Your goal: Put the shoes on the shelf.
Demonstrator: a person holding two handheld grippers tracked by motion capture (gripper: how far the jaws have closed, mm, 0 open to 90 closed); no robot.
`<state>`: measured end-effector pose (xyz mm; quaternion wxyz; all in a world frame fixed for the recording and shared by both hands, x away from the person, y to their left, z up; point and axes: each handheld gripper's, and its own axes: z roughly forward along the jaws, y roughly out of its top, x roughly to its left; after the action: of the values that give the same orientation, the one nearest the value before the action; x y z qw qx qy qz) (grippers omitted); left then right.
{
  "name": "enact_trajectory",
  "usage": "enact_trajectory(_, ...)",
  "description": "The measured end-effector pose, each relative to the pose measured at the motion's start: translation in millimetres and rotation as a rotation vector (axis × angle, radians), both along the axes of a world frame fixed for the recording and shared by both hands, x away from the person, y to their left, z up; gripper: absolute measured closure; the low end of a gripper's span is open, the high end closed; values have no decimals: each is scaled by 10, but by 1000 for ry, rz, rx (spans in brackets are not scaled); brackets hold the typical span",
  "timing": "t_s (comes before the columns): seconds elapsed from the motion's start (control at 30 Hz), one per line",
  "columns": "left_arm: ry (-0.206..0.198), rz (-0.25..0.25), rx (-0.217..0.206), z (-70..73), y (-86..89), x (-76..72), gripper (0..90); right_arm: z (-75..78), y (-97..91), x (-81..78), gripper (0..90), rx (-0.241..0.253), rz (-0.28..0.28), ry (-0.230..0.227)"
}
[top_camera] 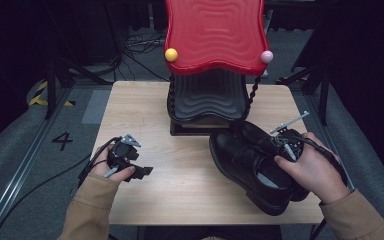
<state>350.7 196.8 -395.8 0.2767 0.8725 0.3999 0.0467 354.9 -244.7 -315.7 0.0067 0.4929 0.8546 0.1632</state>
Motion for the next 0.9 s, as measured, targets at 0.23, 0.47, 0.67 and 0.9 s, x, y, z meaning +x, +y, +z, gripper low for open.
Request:
enact_trajectory(0.23, 3, 5, -1, -20, -33, 13, 280, 235, -51, 2, 817, 13, 8, -6)
enact_trajectory(0.47, 2, 5, -3, -20, -27, 8, 280, 436, -12, 0, 817, -15, 15, -29)
enact_trajectory(0.67, 7, 12, -1, -43, -19, 18, 280, 598, -1, -6, 817, -33, 29, -19)
enact_trajectory(0.9, 12, 11, 7, -62, -24, 24, 279, 867, -37, 2, 817, -42, 18, -29)
